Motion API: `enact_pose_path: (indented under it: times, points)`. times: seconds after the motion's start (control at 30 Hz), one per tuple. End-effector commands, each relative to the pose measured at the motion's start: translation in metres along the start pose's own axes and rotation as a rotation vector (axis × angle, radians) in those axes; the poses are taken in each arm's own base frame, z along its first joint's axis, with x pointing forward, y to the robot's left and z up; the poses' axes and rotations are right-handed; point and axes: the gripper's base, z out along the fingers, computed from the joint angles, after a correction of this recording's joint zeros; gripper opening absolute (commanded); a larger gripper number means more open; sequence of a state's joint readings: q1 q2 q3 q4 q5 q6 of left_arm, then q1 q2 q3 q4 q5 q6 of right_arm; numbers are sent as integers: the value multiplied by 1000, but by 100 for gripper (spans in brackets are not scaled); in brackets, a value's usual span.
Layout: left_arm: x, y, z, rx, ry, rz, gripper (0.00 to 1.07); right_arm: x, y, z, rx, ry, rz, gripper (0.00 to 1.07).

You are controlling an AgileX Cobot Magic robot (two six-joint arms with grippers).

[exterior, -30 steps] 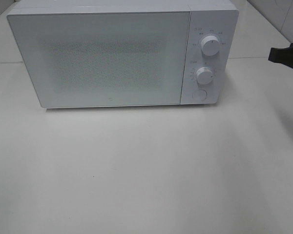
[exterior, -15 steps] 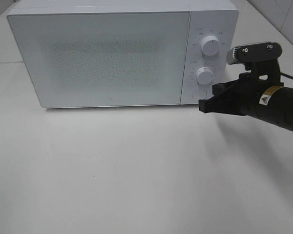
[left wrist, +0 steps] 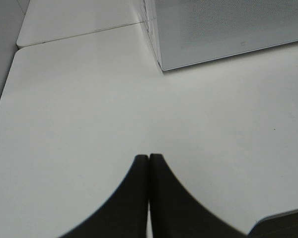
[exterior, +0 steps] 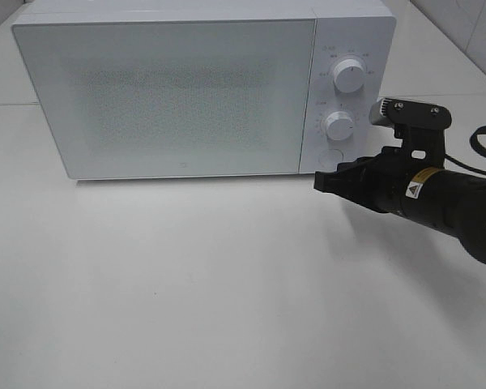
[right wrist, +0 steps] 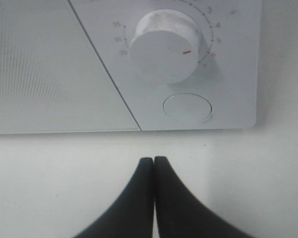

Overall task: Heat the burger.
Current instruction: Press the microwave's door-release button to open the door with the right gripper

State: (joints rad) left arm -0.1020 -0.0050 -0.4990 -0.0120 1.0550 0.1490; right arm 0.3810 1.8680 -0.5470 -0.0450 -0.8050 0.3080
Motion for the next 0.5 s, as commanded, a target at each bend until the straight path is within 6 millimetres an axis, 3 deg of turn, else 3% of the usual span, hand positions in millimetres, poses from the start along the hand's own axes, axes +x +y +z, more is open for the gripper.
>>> enact_pose_path:
  times: [0.03, 0.5]
  points:
    - [0, 0, -2, -6, -34, -11, 0, -2, 2, 9, -11, -10, 164, 0]
    - [0, 0, -2, -6, -34, -12, 0, -4, -2, 36, 17, -33, 552, 0]
